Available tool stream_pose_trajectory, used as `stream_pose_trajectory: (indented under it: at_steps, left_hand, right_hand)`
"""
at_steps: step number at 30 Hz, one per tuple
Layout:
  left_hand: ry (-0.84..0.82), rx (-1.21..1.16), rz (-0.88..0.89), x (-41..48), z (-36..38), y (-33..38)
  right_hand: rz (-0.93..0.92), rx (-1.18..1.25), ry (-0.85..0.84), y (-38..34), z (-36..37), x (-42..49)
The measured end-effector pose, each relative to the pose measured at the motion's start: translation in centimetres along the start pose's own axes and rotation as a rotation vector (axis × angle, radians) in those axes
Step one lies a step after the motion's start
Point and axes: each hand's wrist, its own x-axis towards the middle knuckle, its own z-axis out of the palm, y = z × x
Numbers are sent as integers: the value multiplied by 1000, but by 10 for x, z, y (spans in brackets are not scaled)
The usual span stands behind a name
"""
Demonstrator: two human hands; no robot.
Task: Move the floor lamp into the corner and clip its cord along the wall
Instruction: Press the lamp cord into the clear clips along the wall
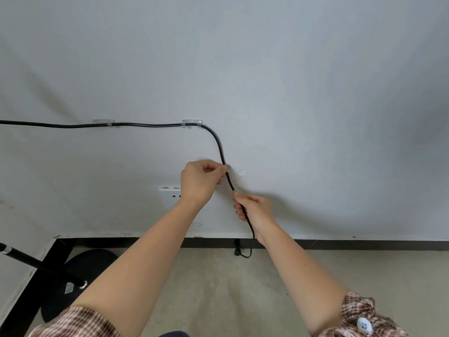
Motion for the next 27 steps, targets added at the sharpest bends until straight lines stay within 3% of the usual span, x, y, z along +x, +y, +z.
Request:
stream_pose_trajectory:
  at_steps: [5,16,23,27]
  left_hand:
    - [28,45,68,0,3,4]
    - [117,106,116,0,8,-5]
    - [88,120,109,2,7,-4]
    - [89,128,106,3,9,-3]
  right_hand:
    - [-81,-52,77,0,-2,4]
    - [-28,-53,-25,13,18,15]
    - [-80,-495,-147,24,17,8]
    - [-46,-504,-229,25,13,3]
